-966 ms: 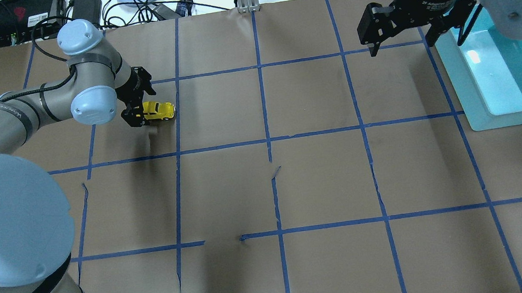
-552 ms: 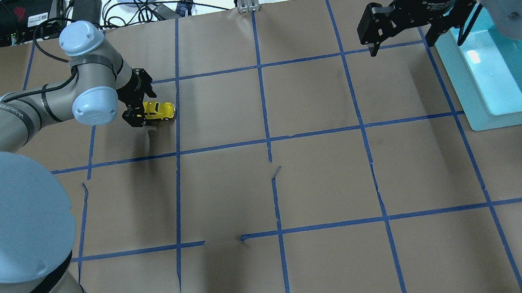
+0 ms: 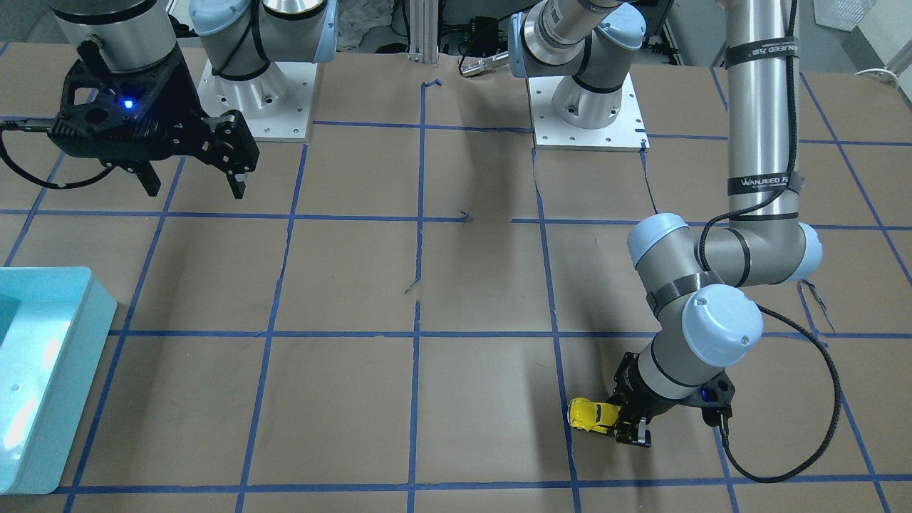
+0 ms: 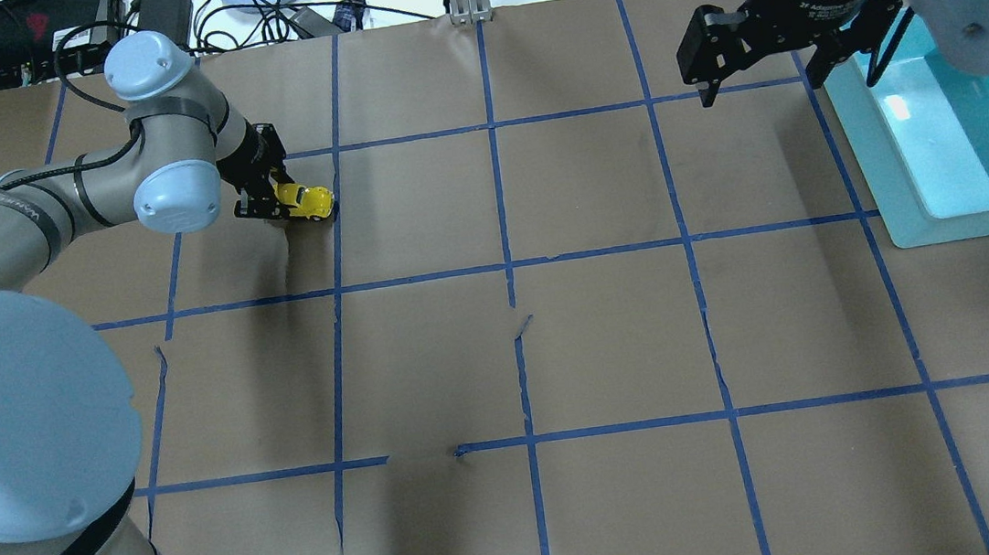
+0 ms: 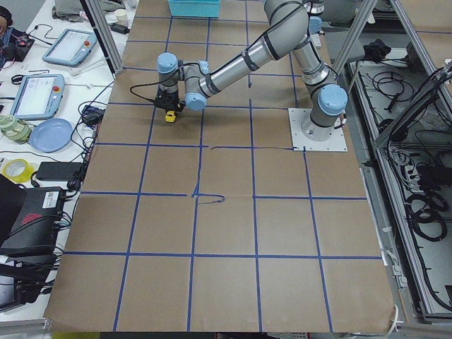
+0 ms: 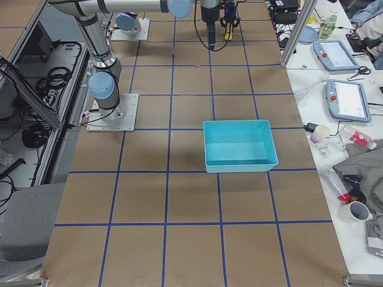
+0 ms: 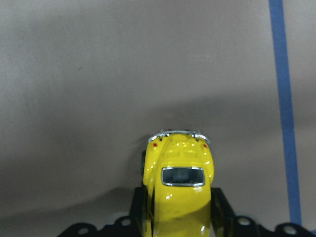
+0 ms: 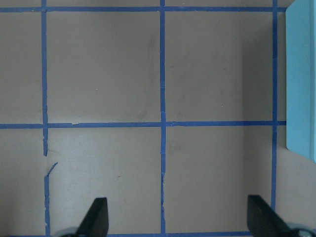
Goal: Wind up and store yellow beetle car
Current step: 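Drag the held car forward along the table with the left gripper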
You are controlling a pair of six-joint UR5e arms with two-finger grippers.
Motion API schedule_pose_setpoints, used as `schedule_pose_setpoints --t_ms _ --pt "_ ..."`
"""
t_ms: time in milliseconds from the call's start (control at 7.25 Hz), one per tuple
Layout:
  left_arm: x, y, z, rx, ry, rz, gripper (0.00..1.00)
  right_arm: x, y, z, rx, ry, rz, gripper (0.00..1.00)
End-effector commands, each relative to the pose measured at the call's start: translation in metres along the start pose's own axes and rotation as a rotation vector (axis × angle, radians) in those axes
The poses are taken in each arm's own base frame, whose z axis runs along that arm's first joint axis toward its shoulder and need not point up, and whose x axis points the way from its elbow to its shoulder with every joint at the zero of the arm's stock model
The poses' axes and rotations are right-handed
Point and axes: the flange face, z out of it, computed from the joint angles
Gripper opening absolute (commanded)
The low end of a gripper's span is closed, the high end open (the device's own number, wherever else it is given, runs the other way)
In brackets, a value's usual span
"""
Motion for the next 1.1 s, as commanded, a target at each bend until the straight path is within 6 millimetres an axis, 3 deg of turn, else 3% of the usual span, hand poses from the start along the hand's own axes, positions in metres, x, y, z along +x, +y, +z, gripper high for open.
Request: schedule_pose_setpoints --t_ms 0,552,966 --pt "0.005 0.006 -0.015 -0.047 0.032 -0.070 0.00 0.000 0.000 0.000 0.000 0.000 0.000 1.00" --pt "0.001 0.071 -0.032 -0.085 -0.011 -0.320 0.00 0.000 0.000 0.000 0.000 0.001 0.000 1.00" --pt "0.001 0.077 -0.019 -0.124 -0.030 -0.320 0.00 0.000 0.000 0.001 -0.002 0.000 0.000 1.00"
